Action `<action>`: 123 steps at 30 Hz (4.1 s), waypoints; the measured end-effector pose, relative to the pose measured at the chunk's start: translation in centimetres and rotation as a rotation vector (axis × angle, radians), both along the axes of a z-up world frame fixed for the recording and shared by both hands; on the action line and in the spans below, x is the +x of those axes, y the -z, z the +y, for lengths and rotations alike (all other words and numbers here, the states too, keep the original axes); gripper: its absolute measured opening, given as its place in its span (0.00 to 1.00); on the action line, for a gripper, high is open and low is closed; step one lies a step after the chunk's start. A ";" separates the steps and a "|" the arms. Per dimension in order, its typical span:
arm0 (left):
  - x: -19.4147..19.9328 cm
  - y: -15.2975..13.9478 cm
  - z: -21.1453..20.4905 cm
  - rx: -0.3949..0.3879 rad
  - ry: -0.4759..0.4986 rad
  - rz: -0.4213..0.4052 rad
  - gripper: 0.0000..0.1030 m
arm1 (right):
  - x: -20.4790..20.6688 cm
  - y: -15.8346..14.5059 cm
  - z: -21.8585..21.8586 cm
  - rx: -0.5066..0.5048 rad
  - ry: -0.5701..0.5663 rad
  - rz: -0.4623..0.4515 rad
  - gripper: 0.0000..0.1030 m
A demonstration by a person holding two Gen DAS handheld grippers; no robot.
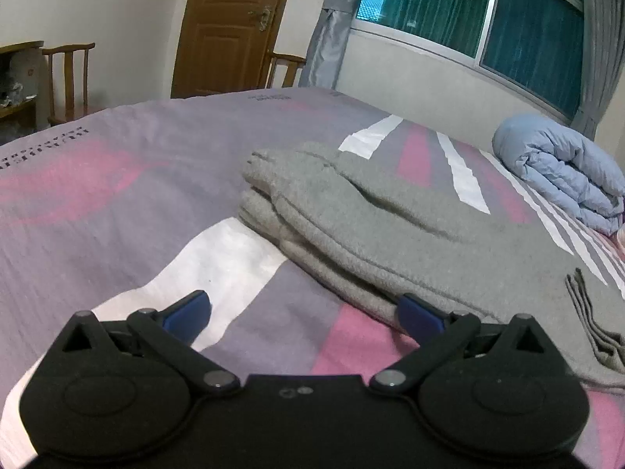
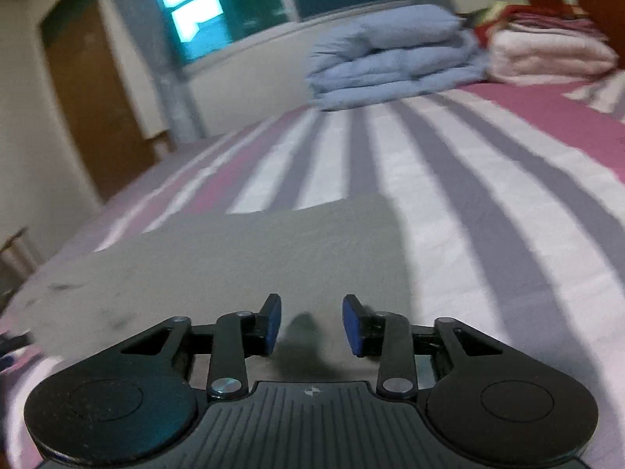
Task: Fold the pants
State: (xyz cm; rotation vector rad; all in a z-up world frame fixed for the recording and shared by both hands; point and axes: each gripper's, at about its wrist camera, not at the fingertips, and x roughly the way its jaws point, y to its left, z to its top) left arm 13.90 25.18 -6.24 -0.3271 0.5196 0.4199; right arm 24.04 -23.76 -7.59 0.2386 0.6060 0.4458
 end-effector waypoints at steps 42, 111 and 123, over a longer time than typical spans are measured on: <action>5.8 4.2 9.8 -0.570 0.101 -0.271 0.18 | 0.7 1.7 -2.0 0.114 0.187 -0.015 0.48; 7.8 -3.6 -30.4 0.525 0.809 -0.180 0.67 | -2.2 0.7 -15.3 0.348 0.391 0.006 0.55; 7.1 -1.3 -15.1 0.235 0.354 -0.141 0.69 | 1.7 -0.3 -8.2 0.469 0.116 0.100 0.55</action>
